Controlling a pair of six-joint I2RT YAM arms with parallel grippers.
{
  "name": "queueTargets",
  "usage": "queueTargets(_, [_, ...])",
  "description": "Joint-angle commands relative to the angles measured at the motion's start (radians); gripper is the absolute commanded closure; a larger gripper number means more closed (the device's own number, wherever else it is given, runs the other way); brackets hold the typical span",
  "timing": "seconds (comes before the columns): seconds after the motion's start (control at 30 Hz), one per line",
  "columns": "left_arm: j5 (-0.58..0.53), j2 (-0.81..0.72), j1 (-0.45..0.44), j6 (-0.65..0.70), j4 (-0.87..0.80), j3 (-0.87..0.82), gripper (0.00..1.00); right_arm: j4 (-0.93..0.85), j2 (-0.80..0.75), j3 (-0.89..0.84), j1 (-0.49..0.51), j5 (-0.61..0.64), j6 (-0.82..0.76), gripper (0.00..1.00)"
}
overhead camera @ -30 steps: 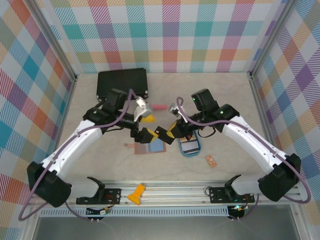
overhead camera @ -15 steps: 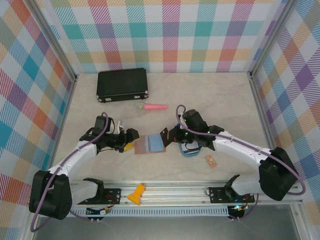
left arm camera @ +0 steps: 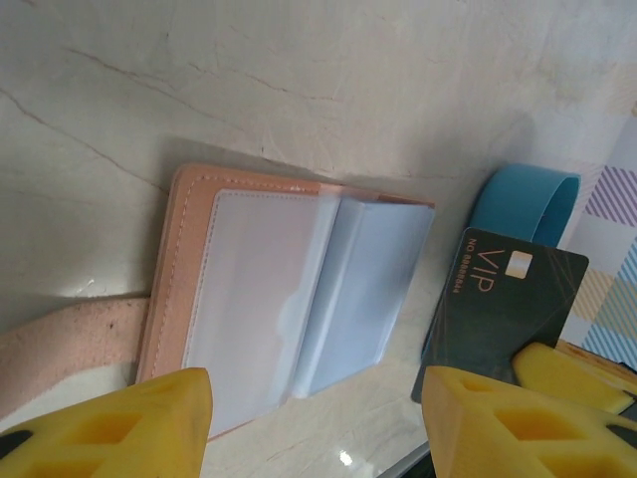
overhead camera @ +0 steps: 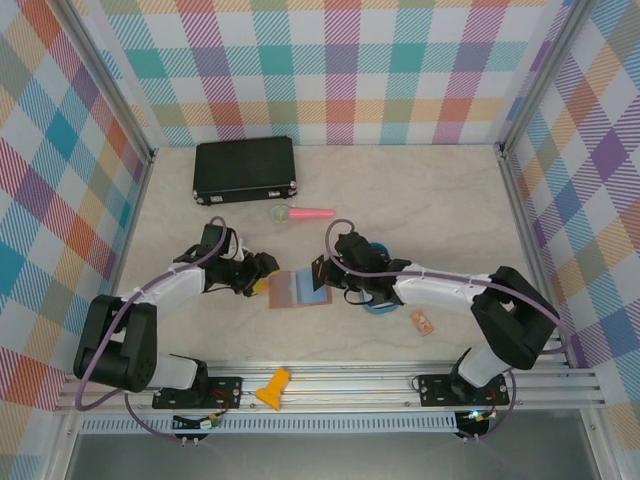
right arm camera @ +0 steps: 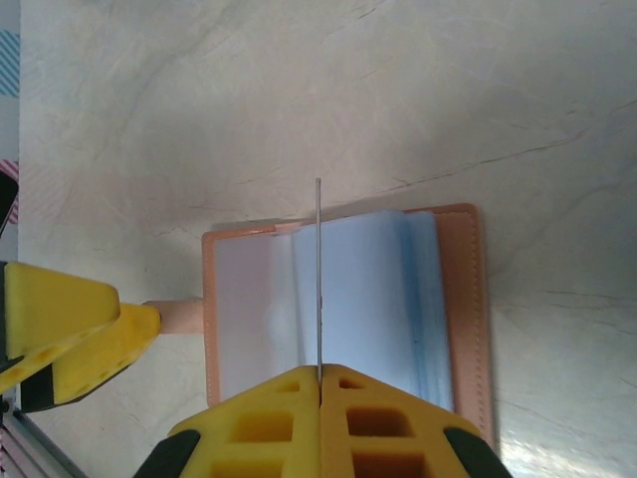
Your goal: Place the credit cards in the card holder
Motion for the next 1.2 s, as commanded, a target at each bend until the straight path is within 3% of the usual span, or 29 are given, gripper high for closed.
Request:
queueTargets(0.0, [-0.022, 0.032, 0.014, 0.024, 0.014, 0.024, 0.42, 0.094, 0.046, 0.039, 0.023, 0.022, -0.01, 1.0])
queueTargets(0.7, [0.03, 0.134, 0.02, 0.044, 0.151, -0.034, 0.51, 0.216, 0.165, 0.007, 0.119, 0.137, -0.015, 1.0])
queueTargets(1.17, [0.04, 0.167, 0.022, 0.056, 0.13, -0.031, 0.51, 0.204, 0.209, 0.004, 0.125, 0.105, 0.054, 1.0])
